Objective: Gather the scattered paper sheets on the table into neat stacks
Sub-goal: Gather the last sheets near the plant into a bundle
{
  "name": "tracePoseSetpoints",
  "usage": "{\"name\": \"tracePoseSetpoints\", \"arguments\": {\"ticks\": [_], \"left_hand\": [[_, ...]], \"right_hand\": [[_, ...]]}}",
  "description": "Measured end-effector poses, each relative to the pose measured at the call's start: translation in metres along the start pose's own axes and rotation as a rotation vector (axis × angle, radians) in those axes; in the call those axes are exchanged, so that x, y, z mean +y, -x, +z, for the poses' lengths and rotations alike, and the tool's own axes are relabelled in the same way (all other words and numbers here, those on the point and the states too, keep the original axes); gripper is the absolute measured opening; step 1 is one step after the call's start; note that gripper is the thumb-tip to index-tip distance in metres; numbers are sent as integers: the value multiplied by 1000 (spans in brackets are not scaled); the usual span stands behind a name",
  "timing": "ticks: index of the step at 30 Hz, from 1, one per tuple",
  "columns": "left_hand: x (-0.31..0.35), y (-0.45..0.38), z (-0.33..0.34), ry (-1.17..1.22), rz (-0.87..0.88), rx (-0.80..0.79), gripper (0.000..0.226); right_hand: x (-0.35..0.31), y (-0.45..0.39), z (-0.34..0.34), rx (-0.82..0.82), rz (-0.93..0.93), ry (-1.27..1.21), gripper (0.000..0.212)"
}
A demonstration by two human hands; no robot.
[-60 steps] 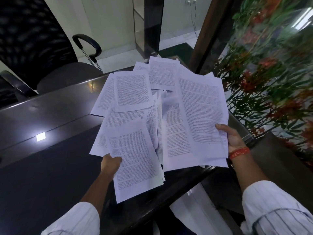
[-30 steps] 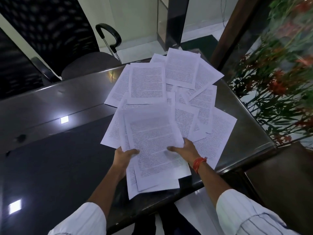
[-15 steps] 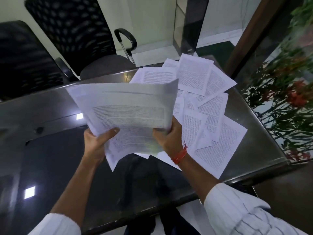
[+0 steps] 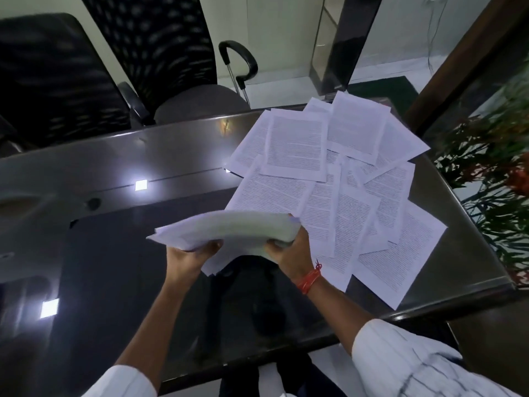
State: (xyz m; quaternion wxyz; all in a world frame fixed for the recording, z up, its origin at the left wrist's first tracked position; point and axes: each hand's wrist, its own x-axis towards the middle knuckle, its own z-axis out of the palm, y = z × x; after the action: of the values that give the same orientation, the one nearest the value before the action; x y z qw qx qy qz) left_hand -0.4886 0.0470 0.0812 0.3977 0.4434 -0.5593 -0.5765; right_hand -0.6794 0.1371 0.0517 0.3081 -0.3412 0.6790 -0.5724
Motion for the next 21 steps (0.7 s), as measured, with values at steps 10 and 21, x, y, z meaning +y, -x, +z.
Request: {"name": "tracePoseSetpoints", "arguments": {"ticks": [10,21], "left_hand": [[-48,-42,-81,-85,-498,-14,21],[-83,-81,-105,-937,-610,200,80]], "right_hand": [[14,-20,53,-54,454,39,40],[75,-69,-6,214,885,851,150]]}}
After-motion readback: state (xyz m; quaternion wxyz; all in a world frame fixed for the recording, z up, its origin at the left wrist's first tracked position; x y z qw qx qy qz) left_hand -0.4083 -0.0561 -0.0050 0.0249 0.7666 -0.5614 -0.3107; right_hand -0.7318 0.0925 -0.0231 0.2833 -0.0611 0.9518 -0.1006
